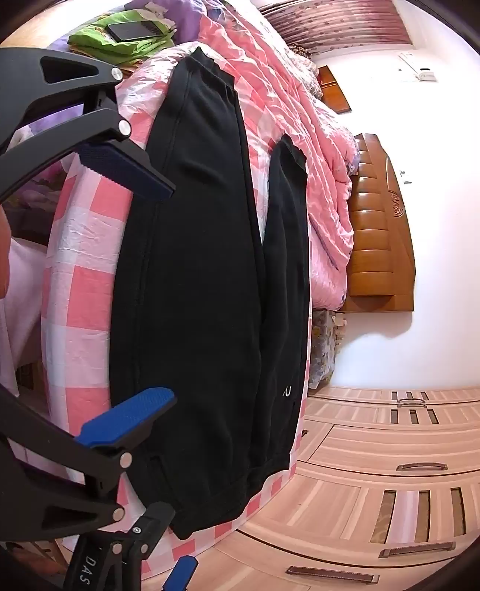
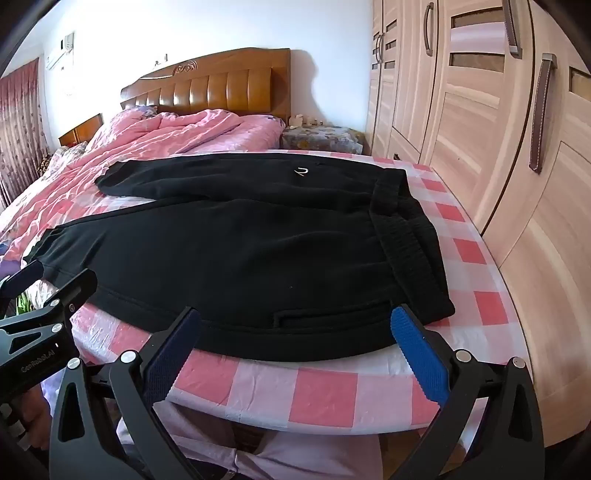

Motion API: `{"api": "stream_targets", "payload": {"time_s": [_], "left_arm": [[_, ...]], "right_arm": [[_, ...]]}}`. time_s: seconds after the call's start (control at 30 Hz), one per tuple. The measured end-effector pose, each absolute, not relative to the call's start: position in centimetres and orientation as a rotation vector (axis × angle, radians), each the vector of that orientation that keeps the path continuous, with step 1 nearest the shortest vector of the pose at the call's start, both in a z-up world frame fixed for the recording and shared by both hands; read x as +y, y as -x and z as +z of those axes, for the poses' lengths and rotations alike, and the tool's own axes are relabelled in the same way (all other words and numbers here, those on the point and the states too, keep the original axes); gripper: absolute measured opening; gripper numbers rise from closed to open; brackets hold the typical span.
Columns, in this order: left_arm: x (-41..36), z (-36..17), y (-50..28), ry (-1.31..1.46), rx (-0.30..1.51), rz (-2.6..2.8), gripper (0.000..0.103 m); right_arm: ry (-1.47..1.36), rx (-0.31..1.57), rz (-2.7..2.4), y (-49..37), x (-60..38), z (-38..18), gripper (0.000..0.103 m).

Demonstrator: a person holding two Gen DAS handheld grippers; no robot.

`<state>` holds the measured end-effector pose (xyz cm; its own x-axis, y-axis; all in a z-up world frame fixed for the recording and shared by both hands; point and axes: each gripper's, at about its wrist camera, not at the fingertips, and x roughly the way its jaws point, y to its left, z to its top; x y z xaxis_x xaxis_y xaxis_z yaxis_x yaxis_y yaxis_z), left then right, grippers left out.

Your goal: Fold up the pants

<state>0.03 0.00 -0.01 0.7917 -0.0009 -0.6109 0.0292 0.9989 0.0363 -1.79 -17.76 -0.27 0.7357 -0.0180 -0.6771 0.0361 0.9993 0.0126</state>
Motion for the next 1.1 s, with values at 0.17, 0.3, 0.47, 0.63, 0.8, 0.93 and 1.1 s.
{"api": "stream_targets", "payload": {"time_s": [0.17, 0.3, 0.47, 0.63, 0.8, 0.93, 1.1], "left_arm": [[0.0, 0.0, 0.0, -0.050, 0.655, -0.013, 0.102], [-0.2, -0.1, 0.0, -0.051, 0.658, -0.013, 0.102], [-0.9, -0.4, 0.0, -0.054, 0.660, -0.010, 0.102], [-0.3, -0.4, 0.1, -0.049, 0.665, -0.017, 0.102], [0.1, -0.8, 0.1, -0.046, 0.674, -0.026, 0.102], [0.2, -0.9, 0.1, -0.047, 0.675, -0.026, 0.102], [0.2, -1.2, 0.2, -0.045, 0.678, -0.024, 0.102]], "right_arm": [[-0.022, 0.745, -0.031, 1.8, -17.8, -0.3, 0.099], [-0.021, 0.743, -0.035, 1.9, -17.8, -0.2, 0.099], [-0.022, 0.752, -0.029, 1.8, -17.6, -0.3, 0.099], [-0.029, 0.752, -0.026, 1.8, -17.8, -0.3, 0.099], [-0.031, 0.754, -0.025, 1.9, -17.6, -0.4, 0.099], [-0.034, 0.756, -0.025, 2.1, -17.5, -0.4, 0.099], [-0.036, 0.757, -0.024, 2.1, -17.4, -0.4, 0.099]]}}
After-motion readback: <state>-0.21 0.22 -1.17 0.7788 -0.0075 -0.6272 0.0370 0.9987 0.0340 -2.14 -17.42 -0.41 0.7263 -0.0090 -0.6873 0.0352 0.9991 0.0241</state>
